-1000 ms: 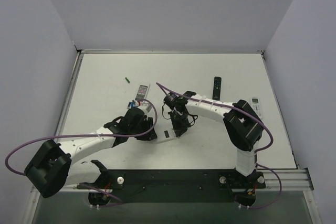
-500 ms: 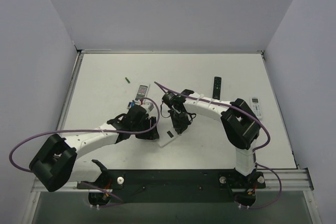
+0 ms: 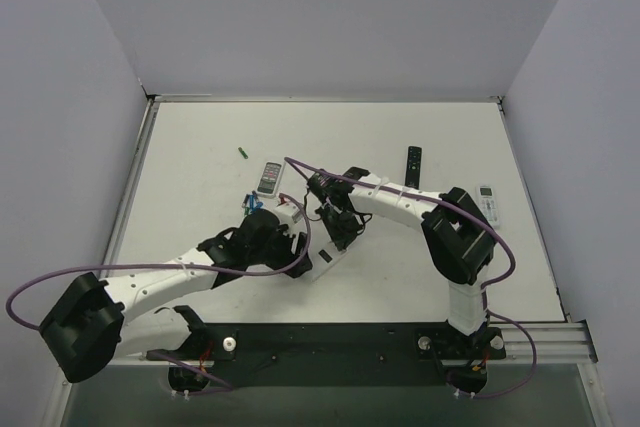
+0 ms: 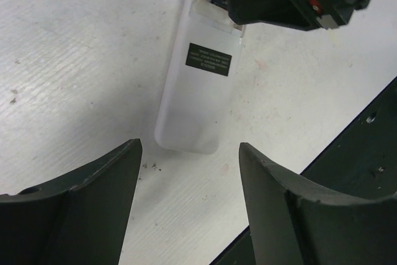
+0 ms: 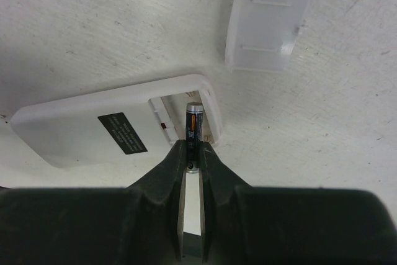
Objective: Load the batteries into the remote control
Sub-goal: Load the battery into the remote control.
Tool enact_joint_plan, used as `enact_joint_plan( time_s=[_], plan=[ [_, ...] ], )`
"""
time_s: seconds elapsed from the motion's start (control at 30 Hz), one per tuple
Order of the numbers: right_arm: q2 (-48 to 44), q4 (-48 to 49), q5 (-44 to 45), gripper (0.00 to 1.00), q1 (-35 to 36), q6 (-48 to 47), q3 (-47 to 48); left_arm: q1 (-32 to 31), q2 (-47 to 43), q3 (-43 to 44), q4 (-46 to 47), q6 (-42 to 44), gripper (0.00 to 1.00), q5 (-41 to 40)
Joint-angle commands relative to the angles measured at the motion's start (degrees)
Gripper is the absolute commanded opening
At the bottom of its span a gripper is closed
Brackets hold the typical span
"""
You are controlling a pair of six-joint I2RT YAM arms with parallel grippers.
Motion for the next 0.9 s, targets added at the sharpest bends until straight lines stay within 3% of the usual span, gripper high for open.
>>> enact_joint_plan(
  time_s=[0.0, 0.17, 0.47, 0.87],
  plan=[
    [1.34, -2.64, -0.23, 0.00, -0.33, -4.44, 2.40, -4.15, 1.87, 0.06, 4.81, 5.92, 0.74, -4.34],
    [1.51, -2.64, -1.38, 0.00, -0.42, -5.59, 2.57, -9.51, 4.77, 0.15, 8.49, 9.16, 0.76, -7.61],
    [1.52, -2.64, -2.35, 0.00, -0.33, -6.38, 2.22, -11.72, 10.13, 0.24, 13.07, 12.34, 0.78, -11.04],
    [1.34, -2.20, -0.33, 0.00, -0.33, -6.11, 1.26, -15.68, 18.57, 4.72, 7.36, 12.86, 0.78, -12.89]
  ],
)
